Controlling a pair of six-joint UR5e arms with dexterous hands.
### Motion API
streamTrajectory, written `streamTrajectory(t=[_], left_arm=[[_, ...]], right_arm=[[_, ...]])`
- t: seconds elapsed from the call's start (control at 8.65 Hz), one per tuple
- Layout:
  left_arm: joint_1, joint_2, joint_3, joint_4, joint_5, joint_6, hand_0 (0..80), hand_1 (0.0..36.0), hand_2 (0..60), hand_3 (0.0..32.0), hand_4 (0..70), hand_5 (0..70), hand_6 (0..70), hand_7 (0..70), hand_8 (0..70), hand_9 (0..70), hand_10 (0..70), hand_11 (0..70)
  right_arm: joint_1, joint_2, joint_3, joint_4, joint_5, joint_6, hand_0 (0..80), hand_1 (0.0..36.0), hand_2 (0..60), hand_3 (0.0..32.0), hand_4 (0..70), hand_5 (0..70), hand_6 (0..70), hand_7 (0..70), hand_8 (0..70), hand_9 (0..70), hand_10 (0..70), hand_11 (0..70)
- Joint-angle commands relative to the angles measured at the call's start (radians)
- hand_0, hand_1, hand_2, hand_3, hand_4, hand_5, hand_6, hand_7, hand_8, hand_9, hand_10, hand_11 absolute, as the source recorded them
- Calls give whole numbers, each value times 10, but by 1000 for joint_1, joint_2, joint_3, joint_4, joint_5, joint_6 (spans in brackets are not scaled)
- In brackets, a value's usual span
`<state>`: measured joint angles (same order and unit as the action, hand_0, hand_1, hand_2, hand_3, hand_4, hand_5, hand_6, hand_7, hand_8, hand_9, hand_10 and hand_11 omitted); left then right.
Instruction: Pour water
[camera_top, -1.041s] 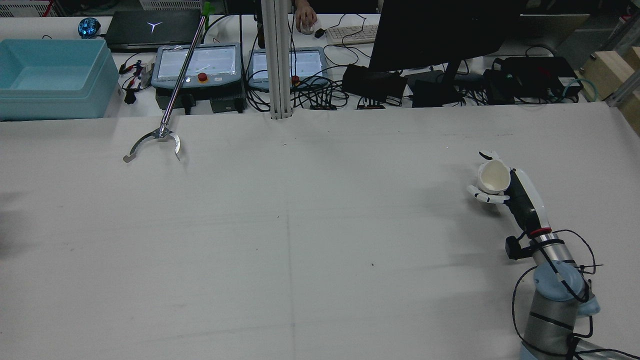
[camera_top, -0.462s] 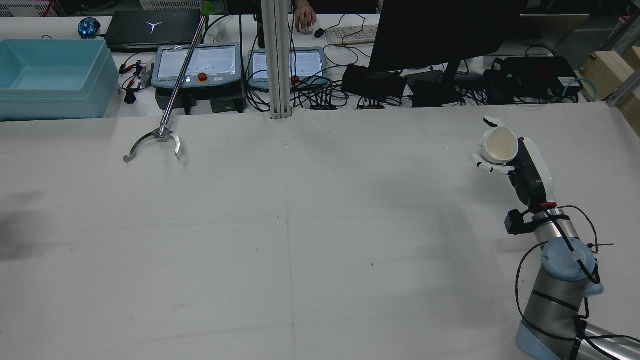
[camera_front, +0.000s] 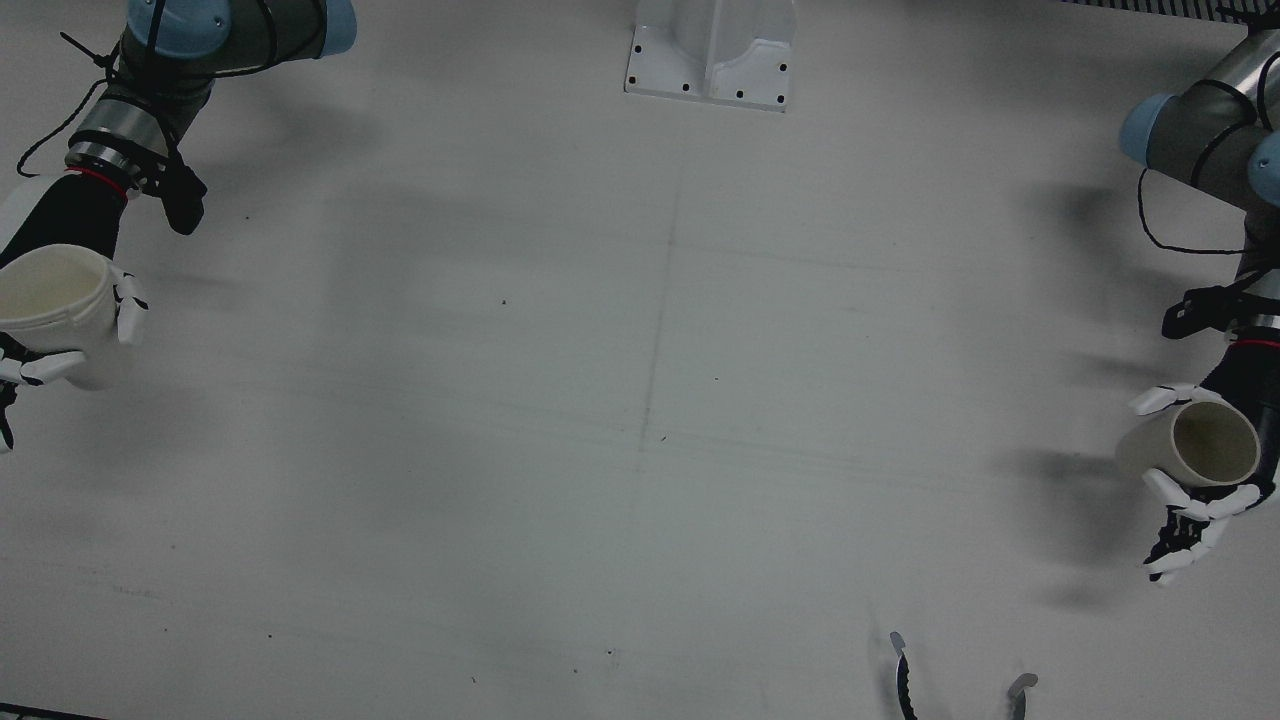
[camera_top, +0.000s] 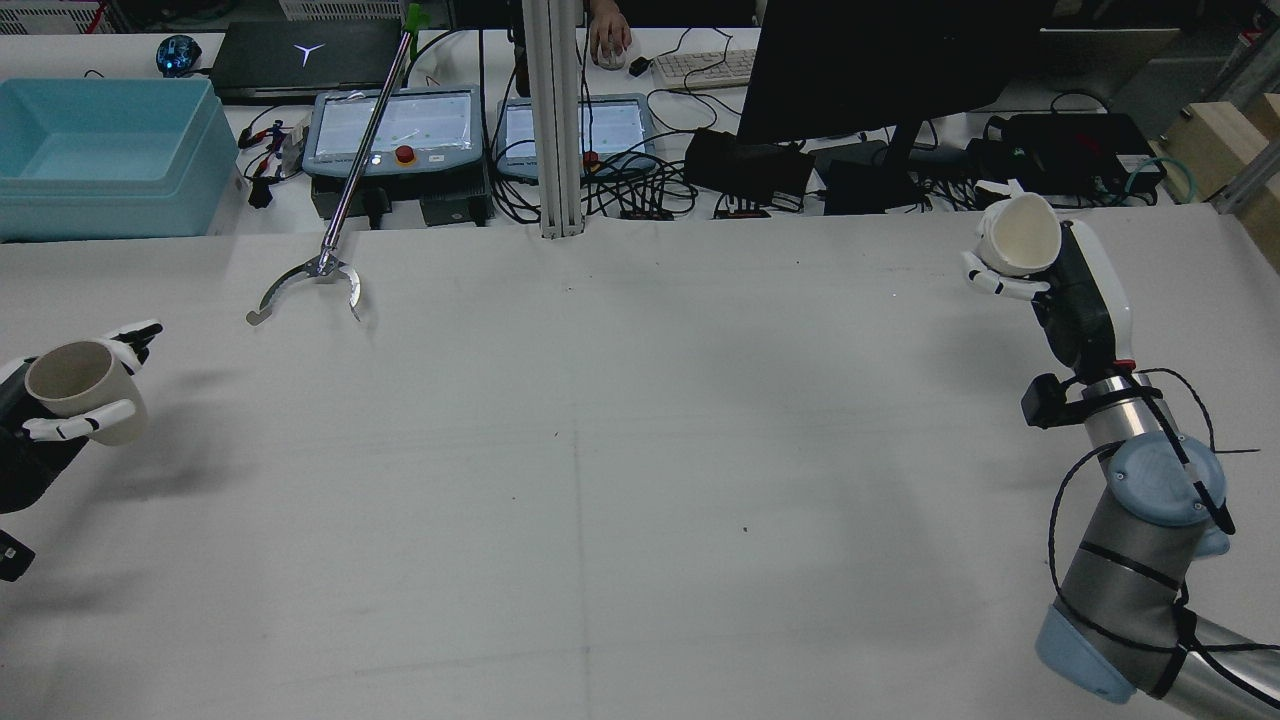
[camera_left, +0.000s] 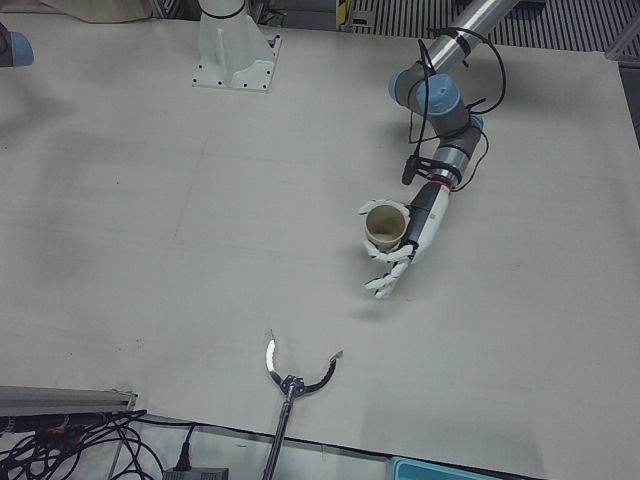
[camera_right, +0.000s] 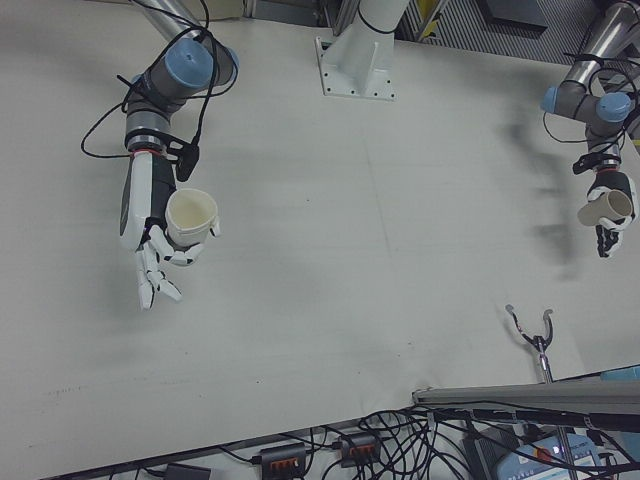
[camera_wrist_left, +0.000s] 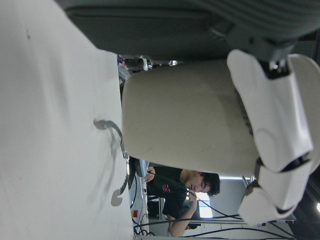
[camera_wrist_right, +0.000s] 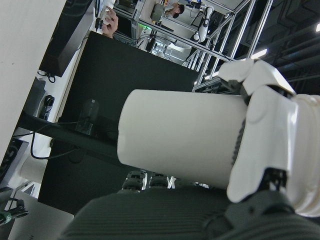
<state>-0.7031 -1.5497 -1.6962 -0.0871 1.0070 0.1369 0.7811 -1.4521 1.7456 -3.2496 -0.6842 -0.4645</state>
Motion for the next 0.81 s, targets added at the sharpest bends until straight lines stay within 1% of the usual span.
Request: streamTrajectory(t=[0.0, 0.23, 0.46, 0.69], left_arm=[[85, -205, 3, 151, -1, 6, 487, 128, 276, 0, 553, 700, 124, 215, 76, 127, 46, 72], [187, -317, 15, 242, -7, 10, 484, 124, 266, 0, 556, 700, 126, 216, 79, 131, 47, 73], [203, -419, 18, 254, -7, 93, 485, 121, 260, 0, 553, 700, 125, 213, 80, 133, 51, 79], [205, -505, 38, 254, -7, 148, 485, 121, 263, 0, 565, 700, 131, 218, 87, 141, 54, 83]], right_arm=[[33, 9, 17, -6, -2, -8, 539, 254, 358, 0, 294, 700, 126, 245, 29, 72, 36, 70], [61, 51, 5, -4, -2, -19, 550, 263, 355, 0, 297, 700, 130, 253, 27, 70, 34, 67], [59, 87, -8, -4, -2, -22, 545, 259, 353, 0, 289, 700, 131, 256, 29, 74, 35, 68], [59, 111, -6, -6, -2, -31, 544, 257, 340, 0, 276, 700, 128, 251, 27, 70, 35, 68]])
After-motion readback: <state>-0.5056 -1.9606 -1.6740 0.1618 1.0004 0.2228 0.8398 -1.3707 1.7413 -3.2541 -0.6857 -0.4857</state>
